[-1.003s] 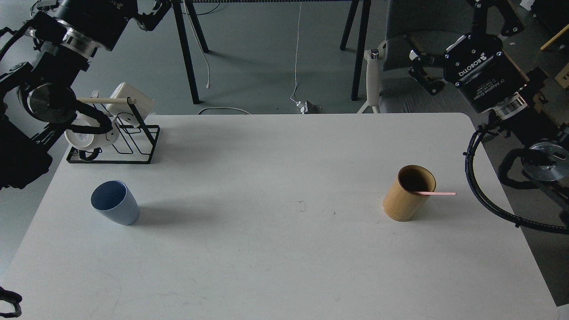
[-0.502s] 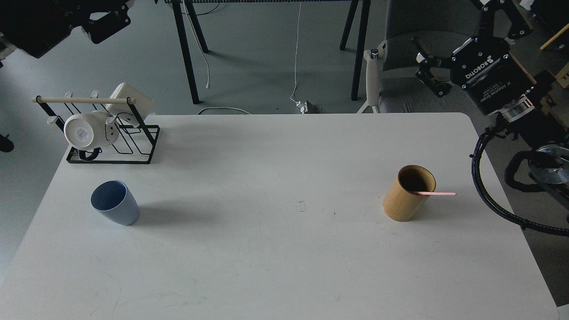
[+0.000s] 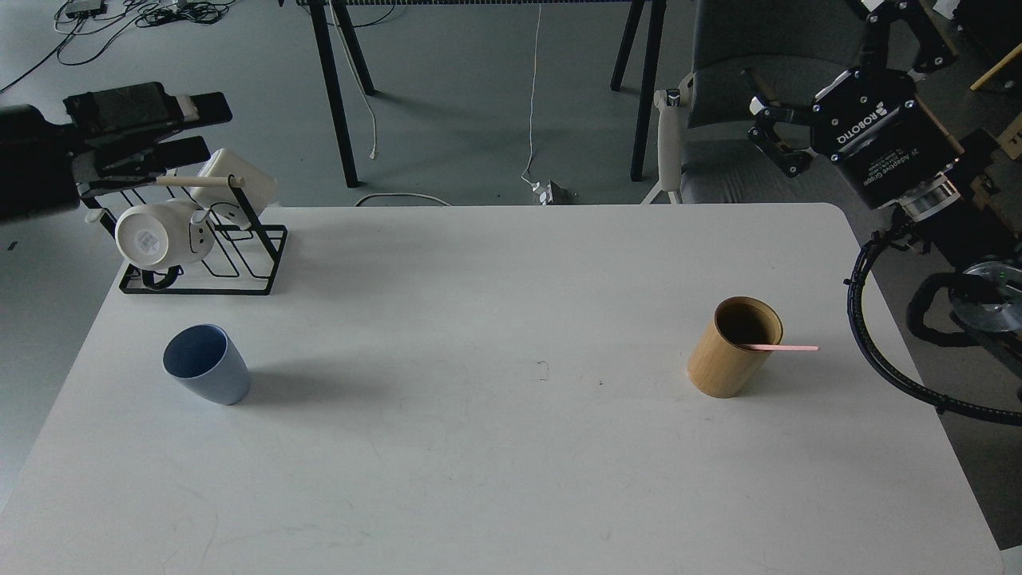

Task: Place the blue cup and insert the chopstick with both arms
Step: 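Lower the left gripper and grasp the light blue cup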

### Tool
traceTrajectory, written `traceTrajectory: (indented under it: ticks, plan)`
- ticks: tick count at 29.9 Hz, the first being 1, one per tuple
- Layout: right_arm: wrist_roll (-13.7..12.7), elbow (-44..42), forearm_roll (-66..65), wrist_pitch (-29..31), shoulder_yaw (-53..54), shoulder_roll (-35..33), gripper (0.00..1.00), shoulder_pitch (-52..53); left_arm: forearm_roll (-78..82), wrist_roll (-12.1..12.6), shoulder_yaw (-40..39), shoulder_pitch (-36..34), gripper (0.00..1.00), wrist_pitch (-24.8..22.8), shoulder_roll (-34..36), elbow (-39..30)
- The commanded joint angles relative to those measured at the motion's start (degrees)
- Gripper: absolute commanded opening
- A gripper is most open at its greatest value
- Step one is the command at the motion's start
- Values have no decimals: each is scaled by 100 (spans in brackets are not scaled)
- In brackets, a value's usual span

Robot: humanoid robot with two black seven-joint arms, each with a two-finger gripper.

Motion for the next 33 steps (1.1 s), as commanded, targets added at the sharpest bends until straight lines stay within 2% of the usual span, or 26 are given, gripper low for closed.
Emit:
traceTrajectory:
  ticks: [1, 5, 9, 14, 22, 29, 33]
  plan:
    - [0, -9, 1, 0, -1, -4, 99, -53, 901, 1, 603, 0, 100, 552, 10, 36]
    - [0, -18, 1, 0, -1, -4, 99, -115, 1579, 1, 990, 44, 100, 694, 2, 246]
    - [0, -18, 1, 0, -1, -4, 99, -132, 1879, 1, 1245, 219, 100, 843, -130, 1019]
    - [0, -18, 1, 0, 25, -4, 99, -158, 2142, 1, 1255, 720, 99, 1098, -516, 1459]
    - [0, -18, 1, 0, 52, -56, 99, -185, 2231, 1, 1263, 1116, 96, 1256, -1307, 2382]
    - [0, -27, 1, 0, 60, -118, 99, -229, 2239, 1, 1281, 1274, 94, 1265, -1589, 2770]
    - [0, -27, 1, 0, 60, -118, 99, -255, 2283, 1, 1290, 1362, 88, 1265, -1712, 2884]
